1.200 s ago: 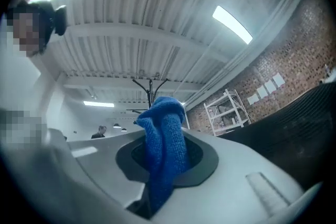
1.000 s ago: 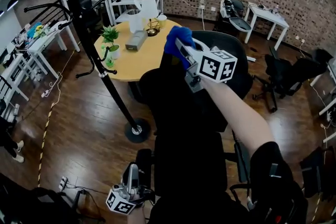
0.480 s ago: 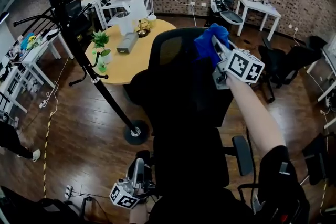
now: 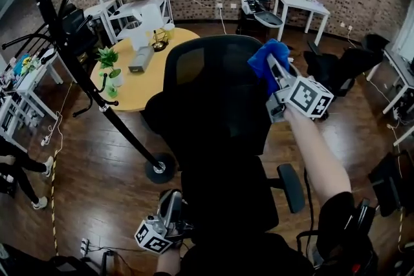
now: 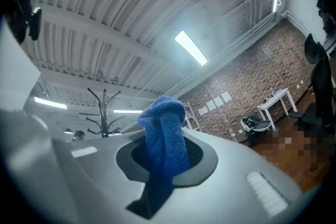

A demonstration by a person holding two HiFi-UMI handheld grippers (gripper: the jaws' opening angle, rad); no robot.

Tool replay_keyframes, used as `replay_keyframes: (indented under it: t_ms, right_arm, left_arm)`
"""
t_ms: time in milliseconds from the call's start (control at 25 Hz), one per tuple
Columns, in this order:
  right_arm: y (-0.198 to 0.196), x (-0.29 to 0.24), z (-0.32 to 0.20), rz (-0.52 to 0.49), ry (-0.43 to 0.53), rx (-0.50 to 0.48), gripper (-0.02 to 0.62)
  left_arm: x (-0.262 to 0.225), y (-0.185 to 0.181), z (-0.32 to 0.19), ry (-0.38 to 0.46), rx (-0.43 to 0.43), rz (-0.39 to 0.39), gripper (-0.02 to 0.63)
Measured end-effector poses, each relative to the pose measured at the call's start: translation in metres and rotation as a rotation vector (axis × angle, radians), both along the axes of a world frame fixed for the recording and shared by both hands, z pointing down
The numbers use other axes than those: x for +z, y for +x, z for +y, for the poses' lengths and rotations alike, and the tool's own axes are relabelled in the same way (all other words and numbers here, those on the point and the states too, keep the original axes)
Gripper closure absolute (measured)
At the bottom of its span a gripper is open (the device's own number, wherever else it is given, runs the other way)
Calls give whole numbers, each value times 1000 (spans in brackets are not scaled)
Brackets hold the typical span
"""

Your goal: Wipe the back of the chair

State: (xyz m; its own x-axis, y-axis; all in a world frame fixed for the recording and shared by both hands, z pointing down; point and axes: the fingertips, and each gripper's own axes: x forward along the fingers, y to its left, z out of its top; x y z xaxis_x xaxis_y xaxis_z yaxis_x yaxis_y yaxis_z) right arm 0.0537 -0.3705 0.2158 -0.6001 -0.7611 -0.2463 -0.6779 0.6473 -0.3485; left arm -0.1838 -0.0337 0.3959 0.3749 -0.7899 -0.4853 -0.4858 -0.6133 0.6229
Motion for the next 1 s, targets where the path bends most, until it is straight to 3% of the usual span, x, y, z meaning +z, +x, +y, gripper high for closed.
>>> replay_keyframes:
  t_ms: [80,200,400,560,760,1000]
  right_arm:
    - [-24,-5,21,-35,24,-43,557]
    - [-92,-3,53,-45,76,-199,557]
    - [-209,34,80,97,84,-413,557]
    - [-262,65,69,187,28,-446,557]
    - [-244,84,43,209,5,-344,557]
    - [-123,96,-7,127,-89,-77,557]
  left_arm:
    - [3,-3,3,-11,-7,-4,617]
    - [4,-12,10,-16,-39,-4,617]
    - [-1,-28,33,-13,-102,-20,617]
    - [4,-44,52,-33,-167,-14,617]
    - [8,-50,62,-49,-189,-15,617]
    - [11,-38,46,-49,-126,-23,617]
